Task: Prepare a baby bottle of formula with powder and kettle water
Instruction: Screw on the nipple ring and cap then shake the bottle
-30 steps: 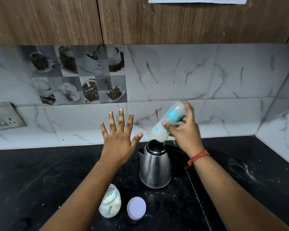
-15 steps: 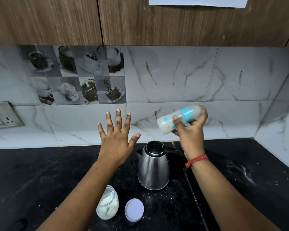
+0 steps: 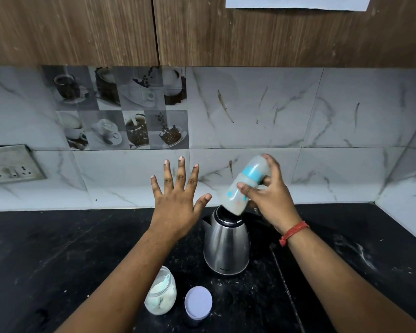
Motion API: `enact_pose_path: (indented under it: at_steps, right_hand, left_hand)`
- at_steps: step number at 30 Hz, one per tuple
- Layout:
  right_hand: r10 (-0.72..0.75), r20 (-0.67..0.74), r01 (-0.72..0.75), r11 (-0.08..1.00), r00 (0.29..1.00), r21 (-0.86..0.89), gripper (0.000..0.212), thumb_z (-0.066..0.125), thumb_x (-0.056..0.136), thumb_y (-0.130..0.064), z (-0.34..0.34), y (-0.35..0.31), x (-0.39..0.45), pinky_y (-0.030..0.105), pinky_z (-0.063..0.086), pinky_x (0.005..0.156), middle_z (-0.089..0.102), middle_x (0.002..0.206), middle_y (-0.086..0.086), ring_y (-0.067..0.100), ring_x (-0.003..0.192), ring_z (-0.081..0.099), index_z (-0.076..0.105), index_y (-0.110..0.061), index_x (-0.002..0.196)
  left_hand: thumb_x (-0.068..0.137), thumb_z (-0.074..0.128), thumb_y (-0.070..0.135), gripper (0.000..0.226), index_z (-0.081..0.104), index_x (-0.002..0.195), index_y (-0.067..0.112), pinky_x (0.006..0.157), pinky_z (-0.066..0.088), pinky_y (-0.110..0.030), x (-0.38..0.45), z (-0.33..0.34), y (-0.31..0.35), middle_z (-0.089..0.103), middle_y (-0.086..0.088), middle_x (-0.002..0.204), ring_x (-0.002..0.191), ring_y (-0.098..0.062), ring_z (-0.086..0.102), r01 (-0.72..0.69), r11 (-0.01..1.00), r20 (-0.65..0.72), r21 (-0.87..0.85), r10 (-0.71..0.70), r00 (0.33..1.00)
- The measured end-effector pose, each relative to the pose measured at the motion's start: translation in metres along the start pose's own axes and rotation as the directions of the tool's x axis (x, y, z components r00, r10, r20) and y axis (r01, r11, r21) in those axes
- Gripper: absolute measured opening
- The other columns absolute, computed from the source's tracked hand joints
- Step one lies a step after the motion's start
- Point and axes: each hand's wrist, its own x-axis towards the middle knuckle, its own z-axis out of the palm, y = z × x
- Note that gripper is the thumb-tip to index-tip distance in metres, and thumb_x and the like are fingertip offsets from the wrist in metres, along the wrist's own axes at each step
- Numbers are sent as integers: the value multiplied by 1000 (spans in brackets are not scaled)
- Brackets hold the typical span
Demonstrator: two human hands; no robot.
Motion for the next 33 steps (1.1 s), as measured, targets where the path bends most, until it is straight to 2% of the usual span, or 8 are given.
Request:
enact_pose_path:
  at_steps: [4,13,16,19,22,26,29,33]
  right_hand:
    - [-1,-111,16,991,994,132,84,81,86,-14,-5,1,4,46,64,75,63,120,10,17,94,75,30,-44,145]
    - [-1,16,2,999,1000,-43,85,84,82,-16,-4,2,4,40,64,74,65,115,6,17,91,75,33,-47,143]
    - [6,-136,3,998,991,66,85,82,84,-16,-7,9,8,47,65,74,63,120,10,19,94,74,30,-47,143]
    - [-10,-11,9,996,1000,-89,84,84,82,-18,-5,8,9,36,63,74,67,115,7,18,89,74,33,-50,140]
    - [13,-160,-4,998,987,61,82,81,85,-15,-8,12,11,40,64,70,63,122,13,17,91,75,31,-47,142]
    - [16,17,-15,999,1000,-47,84,83,83,-16,-7,10,10,37,63,67,64,116,11,20,88,74,34,-48,142]
    - [51,-102,-39,992,993,118,83,79,86,-13,-10,14,13,40,63,69,61,124,15,20,96,73,30,-45,144]
    - [27,-2,-27,999,1000,-39,83,84,82,-19,-6,13,9,40,63,76,66,117,9,20,94,74,34,-51,141]
  left_hand:
    - [90,-8,75,78,-27,155,37,122,-11,-66,3,-1,0,-36,-4,165,150,-34,-37,17,1000,3,-7,-17,1000]
    - [90,-7,75,78,-27,155,37,122,-11,-66,4,1,1,-36,-3,165,149,-34,-38,1,1000,4,0,-1,1000]
    - [90,-9,74,78,-26,156,37,123,-9,-66,4,2,0,-34,-4,166,150,-35,-35,20,1000,0,-8,-20,1000]
    - [89,-10,74,78,-27,155,37,123,-9,-66,5,0,-2,-35,-4,165,150,-34,-36,24,1000,-4,3,-24,1000]
    - [91,-7,74,77,-27,155,37,122,-9,-66,9,-1,-6,-36,-4,165,151,-35,-35,35,999,-12,-7,-35,999]
    - [91,-8,75,77,-28,155,37,122,-10,-66,10,0,-5,-36,-4,165,150,-35,-35,21,1000,-13,9,-21,1000]
    - [90,-9,75,78,-27,156,36,122,-10,-66,12,-1,-2,-36,-4,165,150,-35,-35,29,1000,-10,2,-29,1000]
    - [89,-10,75,78,-27,155,36,122,-10,-66,11,0,-2,-36,-4,165,150,-35,-35,18,1000,-7,10,-18,1000]
